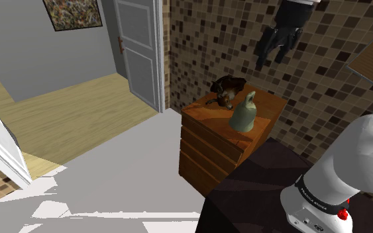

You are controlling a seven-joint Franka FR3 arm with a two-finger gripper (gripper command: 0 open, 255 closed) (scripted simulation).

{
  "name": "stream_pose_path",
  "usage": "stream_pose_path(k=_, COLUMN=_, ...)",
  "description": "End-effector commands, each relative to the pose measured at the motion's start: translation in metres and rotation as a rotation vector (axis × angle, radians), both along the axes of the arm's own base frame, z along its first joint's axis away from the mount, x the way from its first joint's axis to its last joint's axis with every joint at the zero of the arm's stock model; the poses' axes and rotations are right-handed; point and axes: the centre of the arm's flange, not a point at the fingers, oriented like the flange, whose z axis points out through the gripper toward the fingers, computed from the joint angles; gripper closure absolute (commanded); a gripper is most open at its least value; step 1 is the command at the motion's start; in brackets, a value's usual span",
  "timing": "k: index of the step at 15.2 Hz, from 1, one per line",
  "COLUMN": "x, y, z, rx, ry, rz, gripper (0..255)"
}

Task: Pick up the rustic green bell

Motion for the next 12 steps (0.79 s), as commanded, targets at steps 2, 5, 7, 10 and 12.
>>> stream_pose_path(k=2, x=0.009, y=-0.007, z=-0.007, rx=0.002, ry=0.0, rz=-0.024, gripper=0)
stream_pose_path(k=5, x=0.033, y=-0.029, z=-0.029, rx=0.008, ry=-0.002, rz=-0.095, gripper=0)
stream_pose_path(k=7, x=0.049, y=-0.044, z=-0.043, rx=0.012, ry=-0.002, rz=-0.142, gripper=0)
stream_pose_path(k=10, x=0.071, y=-0.068, z=-0.065, rx=0.018, ry=-0.004, rz=-0.214, gripper=0)
stream_pose_path(k=12, x=0.085, y=-0.085, z=-0.079, rx=0.022, ry=-0.004, rz=-0.261, gripper=0)
